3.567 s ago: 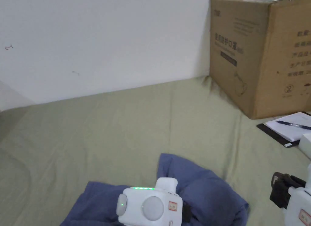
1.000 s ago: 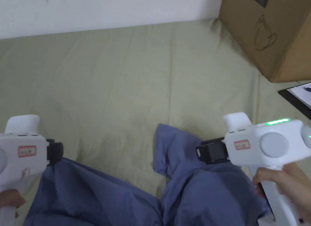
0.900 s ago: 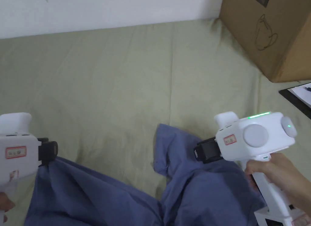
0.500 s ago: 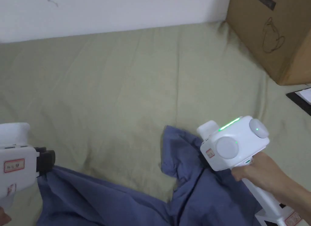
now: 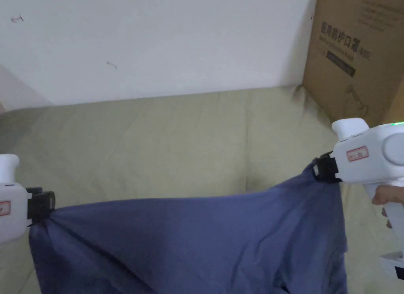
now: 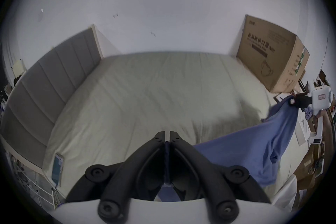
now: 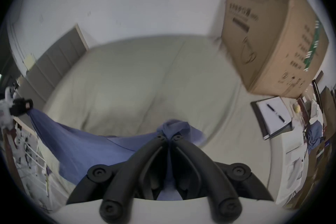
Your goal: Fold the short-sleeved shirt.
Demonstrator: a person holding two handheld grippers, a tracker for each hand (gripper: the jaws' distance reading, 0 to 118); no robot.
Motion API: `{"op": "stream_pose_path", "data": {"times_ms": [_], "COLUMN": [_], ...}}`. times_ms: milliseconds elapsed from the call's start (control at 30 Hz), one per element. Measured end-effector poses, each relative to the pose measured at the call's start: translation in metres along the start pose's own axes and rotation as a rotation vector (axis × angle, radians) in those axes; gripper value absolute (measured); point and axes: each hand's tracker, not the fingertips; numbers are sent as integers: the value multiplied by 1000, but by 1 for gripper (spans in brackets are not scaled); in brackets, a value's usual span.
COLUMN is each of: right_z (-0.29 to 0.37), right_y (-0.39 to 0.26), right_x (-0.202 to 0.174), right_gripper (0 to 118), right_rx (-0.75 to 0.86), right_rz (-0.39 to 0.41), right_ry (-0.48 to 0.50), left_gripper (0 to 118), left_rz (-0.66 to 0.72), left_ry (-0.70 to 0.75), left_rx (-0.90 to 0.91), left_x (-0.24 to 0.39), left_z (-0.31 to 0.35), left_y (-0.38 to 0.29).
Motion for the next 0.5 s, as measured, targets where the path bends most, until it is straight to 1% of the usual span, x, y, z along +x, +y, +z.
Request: {"op": "stream_pose_path", "data": {"times_ms": [100,133,233,300,433,500], "right_z": [47,63,102,129,176,192], "right_y": [19,25,48,64,102,121], "right_x": [2,1,-4,-5,-10,-9], "right_gripper": [0,0,0,1,1,0], "right_rx": [93,121,199,239,342,368], "right_rz": [-46,-37,-15,-8,11,-16], "right_ry": [66,77,53,67,75,79], "left_gripper": [1,1,1,1,1,1], "left_rz": [-11,-28,-40,-44,-86,-59], "left_ry": [-6,-2,13,5,38,38], "left_rx": [75,107,184,224,341,364], "left_x": [-1,1,1,1,5,4], "left_z": [36,48,79,99,140,154], "left_y": [21,29,54,75,119,142]}}
